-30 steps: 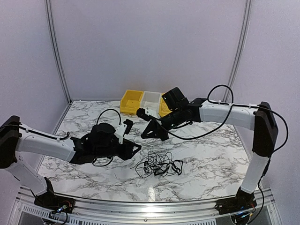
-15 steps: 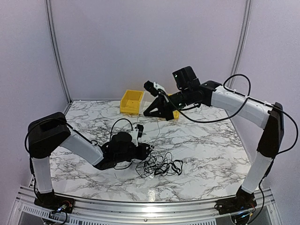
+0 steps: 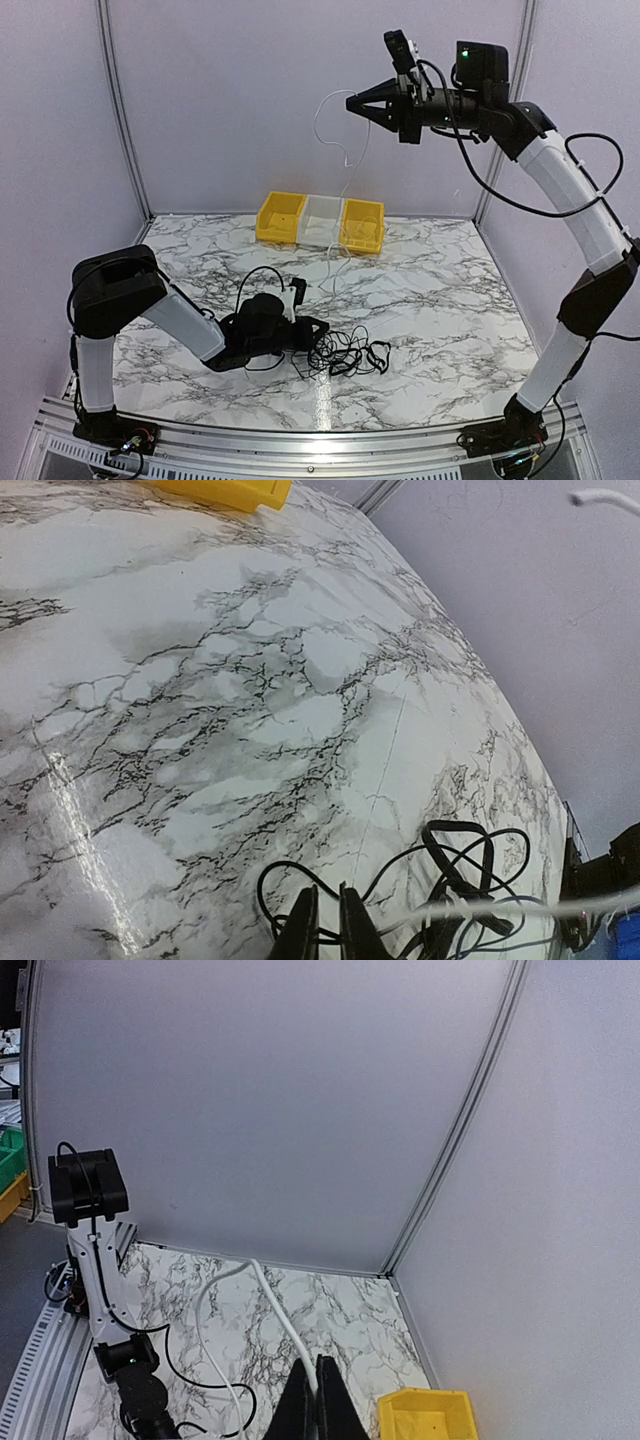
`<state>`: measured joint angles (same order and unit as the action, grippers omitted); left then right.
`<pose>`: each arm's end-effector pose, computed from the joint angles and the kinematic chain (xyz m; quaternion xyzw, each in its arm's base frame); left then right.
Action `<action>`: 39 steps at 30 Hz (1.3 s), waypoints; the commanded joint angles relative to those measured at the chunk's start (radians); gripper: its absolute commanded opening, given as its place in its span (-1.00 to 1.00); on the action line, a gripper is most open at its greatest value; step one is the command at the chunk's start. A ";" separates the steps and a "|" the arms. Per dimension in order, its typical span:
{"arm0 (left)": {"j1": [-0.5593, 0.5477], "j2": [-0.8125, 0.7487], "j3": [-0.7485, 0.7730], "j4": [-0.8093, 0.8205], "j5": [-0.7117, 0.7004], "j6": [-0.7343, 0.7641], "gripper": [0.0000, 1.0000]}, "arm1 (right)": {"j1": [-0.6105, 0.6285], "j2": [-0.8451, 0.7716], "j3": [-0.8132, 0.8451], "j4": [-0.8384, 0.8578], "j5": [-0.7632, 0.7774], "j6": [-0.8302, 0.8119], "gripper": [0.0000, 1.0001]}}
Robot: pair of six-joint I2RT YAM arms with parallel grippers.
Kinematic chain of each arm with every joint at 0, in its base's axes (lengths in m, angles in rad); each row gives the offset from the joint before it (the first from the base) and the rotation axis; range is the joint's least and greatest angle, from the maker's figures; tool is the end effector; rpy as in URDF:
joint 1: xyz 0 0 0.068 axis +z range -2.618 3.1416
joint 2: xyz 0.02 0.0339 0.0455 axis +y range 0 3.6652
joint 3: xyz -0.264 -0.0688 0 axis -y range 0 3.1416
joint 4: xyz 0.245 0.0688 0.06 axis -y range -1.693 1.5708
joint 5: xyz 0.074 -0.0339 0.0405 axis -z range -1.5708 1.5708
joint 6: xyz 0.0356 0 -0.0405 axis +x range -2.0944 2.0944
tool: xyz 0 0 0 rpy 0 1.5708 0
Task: Untangle the cables
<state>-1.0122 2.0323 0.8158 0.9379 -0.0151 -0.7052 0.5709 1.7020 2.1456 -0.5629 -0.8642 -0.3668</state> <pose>0.2041 -0.3255 0.1108 0.1176 0.7897 -0.4518 0.3980 0.2769 0.2100 0.5230 -0.5549 0.4804 0.3730 0.5676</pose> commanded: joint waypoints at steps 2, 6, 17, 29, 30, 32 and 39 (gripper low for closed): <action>-0.006 0.018 -0.021 0.028 0.012 -0.016 -0.83 | -0.015 0.019 0.121 -0.032 0.052 0.005 -1.00; -0.006 -0.029 -0.050 0.029 0.007 -0.007 -0.67 | -0.020 0.021 0.150 -0.019 0.081 0.006 -1.00; -0.013 -0.495 -0.240 -0.197 -0.268 0.130 0.46 | -0.008 -0.036 -0.170 0.045 0.047 0.031 -1.00; -0.039 -0.552 -0.144 -0.295 -0.113 0.464 0.35 | 0.068 -0.037 -0.285 0.049 0.050 0.023 -1.00; -0.037 -0.535 -0.130 -0.316 -0.098 0.487 0.34 | 0.076 -0.036 -0.283 0.044 0.049 0.021 -1.00; -0.032 -0.492 -0.102 -0.350 -0.102 0.517 0.32 | 0.090 -0.033 -0.276 0.033 0.044 0.015 -1.00; 0.006 -0.375 -0.027 -0.359 -0.106 0.539 0.18 | 0.120 -0.034 -0.242 -0.006 0.016 0.010 -1.00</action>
<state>-1.0260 1.6180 0.7383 0.6163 -0.1310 -0.2146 0.6765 1.6928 1.8545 -0.5426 -0.8227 -0.3511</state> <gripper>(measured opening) 0.597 0.018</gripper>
